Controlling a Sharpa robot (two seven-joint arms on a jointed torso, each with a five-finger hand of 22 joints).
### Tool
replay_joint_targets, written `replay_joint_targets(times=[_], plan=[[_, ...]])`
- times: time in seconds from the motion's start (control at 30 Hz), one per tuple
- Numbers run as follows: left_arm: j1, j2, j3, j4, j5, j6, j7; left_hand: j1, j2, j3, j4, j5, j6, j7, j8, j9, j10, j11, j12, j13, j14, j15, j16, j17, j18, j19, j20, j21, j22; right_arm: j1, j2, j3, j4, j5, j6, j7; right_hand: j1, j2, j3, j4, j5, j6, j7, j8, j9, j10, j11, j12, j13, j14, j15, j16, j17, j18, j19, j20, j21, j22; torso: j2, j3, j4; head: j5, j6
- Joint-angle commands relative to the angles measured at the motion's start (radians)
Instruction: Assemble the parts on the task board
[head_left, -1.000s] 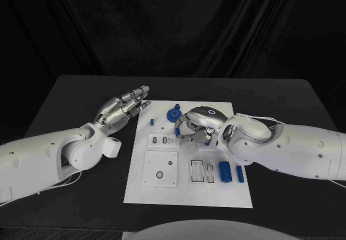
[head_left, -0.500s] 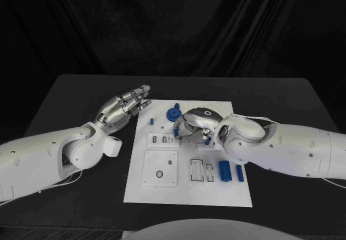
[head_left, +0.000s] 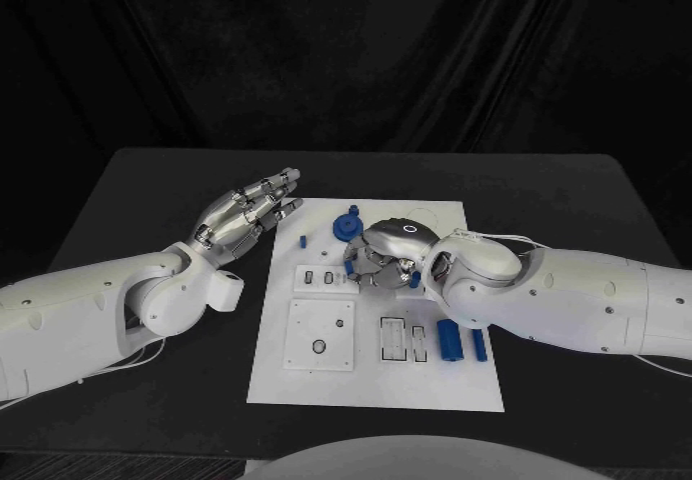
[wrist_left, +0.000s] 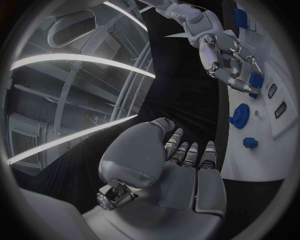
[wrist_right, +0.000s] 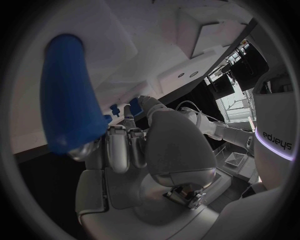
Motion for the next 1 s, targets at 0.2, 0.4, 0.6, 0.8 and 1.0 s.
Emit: replay_joint_targets(times=[0.2, 0.4, 0.6, 0.8, 1.0], plan=[[-0.001, 0.004, 0.001, -0.003, 0.000, 0.020, 0.015, -0.012, -0.002, 0.007, 0.000, -0.005, 0.001, 0.007, 0.005, 0.001, 0.000, 0.010, -0.003, -0.001, 0.000, 0.005, -0.004, -0.002, 0.011, 0.002, 0.007, 0.001, 0.002, -0.008, 0.002, -0.001, -0.005, -0.009, 0.043, -0.026, -0.016, -0.020, -0.003, -0.012, -0.086, -0.030, -0.001, -0.012, -0.008, 0.106, 0.006, 0.003, 0.263, 0.082, 0.008, -0.011, 0.173, -0.001, -0.005, 0.008, -0.018, 0.157, 0.000, -0.0004, 0.0005, -0.001, -0.002], [-0.001, 0.005, 0.001, -0.005, 0.000, 0.022, 0.013, -0.012, -0.002, 0.007, 0.000, -0.005, 0.001, 0.007, 0.005, 0.001, 0.000, 0.010, -0.003, -0.001, 0.000, 0.005, -0.004, -0.002, 0.011, 0.002, 0.007, 0.001, 0.002, -0.010, 0.004, -0.001, -0.007, -0.009, 0.053, -0.027, -0.022, -0.024, -0.010, -0.017, -0.132, -0.044, -0.001, -0.015, -0.011, 0.106, 0.006, 0.003, 0.263, 0.082, 0.008, -0.011, 0.173, -0.001, -0.004, 0.008, -0.021, 0.158, 0.001, -0.0005, 0.0007, -0.001, -0.003], [-0.001, 0.006, 0.001, -0.006, 0.000, 0.023, 0.012, -0.013, -0.002, 0.009, 0.000, -0.005, 0.000, 0.008, 0.005, 0.001, 0.000, 0.011, -0.003, -0.001, 0.000, 0.006, -0.004, -0.002, 0.011, 0.001, 0.008, 0.000, 0.001, -0.011, 0.006, -0.001, -0.009, -0.009, 0.057, -0.023, -0.046, -0.032, -0.039, -0.013, -0.258, -0.123, -0.001, -0.049, -0.034, 0.106, 0.007, 0.003, 0.263, 0.084, 0.009, -0.004, 0.180, -0.001, -0.001, 0.009, -0.023, 0.159, 0.000, -0.0005, 0.0003, 0.000, -0.004], [-0.001, 0.005, 0.001, -0.008, 0.000, 0.024, 0.012, -0.013, -0.002, 0.009, 0.000, -0.005, 0.000, 0.008, 0.005, 0.001, 0.000, 0.011, -0.003, -0.001, 0.000, 0.006, -0.004, -0.002, 0.011, 0.001, 0.008, 0.000, 0.001, -0.012, 0.003, -0.001, -0.010, -0.009, 0.038, -0.003, -0.054, -0.059, -0.083, 0.025, -0.352, -0.228, -0.013, -0.118, -0.084, 0.106, -0.003, 0.003, 0.263, 0.085, 0.002, 0.001, 0.184, -0.001, 0.002, 0.004, -0.024, 0.162, 0.001, -0.0003, 0.0007, 0.000, -0.006], [-0.001, 0.005, 0.001, -0.008, 0.000, 0.022, 0.016, -0.013, -0.002, 0.009, 0.000, -0.005, 0.000, 0.008, 0.005, 0.001, 0.000, 0.011, -0.003, -0.001, 0.000, 0.006, -0.004, -0.002, 0.011, 0.001, 0.008, 0.000, 0.001, -0.011, -0.006, -0.001, -0.002, -0.009, -0.010, 0.028, -0.014, -0.120, -0.131, 0.158, -0.400, -0.251, -0.019, -0.133, -0.122, 0.106, -0.007, 0.003, 0.263, 0.087, -0.002, 0.013, 0.196, -0.003, 0.004, -0.001, -0.023, 0.163, 0.000, -0.0001, 0.0006, 0.001, -0.004]])
